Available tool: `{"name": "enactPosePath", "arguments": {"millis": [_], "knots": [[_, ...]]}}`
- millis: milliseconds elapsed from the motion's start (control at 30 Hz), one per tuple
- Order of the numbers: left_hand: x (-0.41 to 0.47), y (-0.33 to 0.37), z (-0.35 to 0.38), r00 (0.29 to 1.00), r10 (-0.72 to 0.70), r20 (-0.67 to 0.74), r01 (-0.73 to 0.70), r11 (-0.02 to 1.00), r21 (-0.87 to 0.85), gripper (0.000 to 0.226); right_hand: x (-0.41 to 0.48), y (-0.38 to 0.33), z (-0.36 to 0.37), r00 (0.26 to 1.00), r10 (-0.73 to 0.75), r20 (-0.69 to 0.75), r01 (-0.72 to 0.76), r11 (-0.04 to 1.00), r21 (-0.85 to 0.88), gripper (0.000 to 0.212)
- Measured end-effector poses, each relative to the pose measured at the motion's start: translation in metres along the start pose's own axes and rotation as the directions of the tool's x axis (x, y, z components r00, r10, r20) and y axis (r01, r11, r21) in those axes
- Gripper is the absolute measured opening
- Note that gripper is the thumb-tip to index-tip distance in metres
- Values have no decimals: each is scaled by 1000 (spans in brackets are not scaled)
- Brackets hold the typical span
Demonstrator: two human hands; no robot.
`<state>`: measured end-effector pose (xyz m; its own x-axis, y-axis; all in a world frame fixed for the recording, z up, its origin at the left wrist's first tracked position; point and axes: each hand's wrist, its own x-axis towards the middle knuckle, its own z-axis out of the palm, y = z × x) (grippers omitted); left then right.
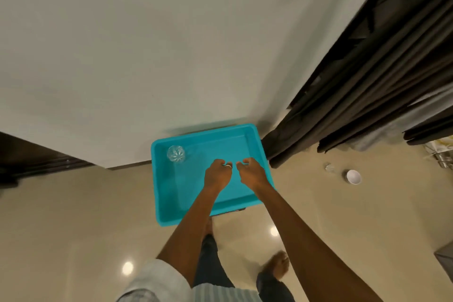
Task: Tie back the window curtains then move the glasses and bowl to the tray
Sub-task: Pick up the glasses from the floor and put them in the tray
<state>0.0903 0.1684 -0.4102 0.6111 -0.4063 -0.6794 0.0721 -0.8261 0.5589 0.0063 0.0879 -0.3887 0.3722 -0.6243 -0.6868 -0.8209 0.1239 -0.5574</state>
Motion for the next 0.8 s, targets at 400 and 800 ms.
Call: {"name": "enactPosePath", "arguments": {"millis": [400, 800], "knots": [[-115, 102, 176, 991, 134, 13, -133, 990, -38, 32, -48, 154, -204, 980, -71, -188, 108, 975, 195, 34], [-164, 217, 339, 958, 226, 176, -224, 974, -31, 14, -51, 269, -370, 948, 81, -308, 50, 917, 396, 25]]}}
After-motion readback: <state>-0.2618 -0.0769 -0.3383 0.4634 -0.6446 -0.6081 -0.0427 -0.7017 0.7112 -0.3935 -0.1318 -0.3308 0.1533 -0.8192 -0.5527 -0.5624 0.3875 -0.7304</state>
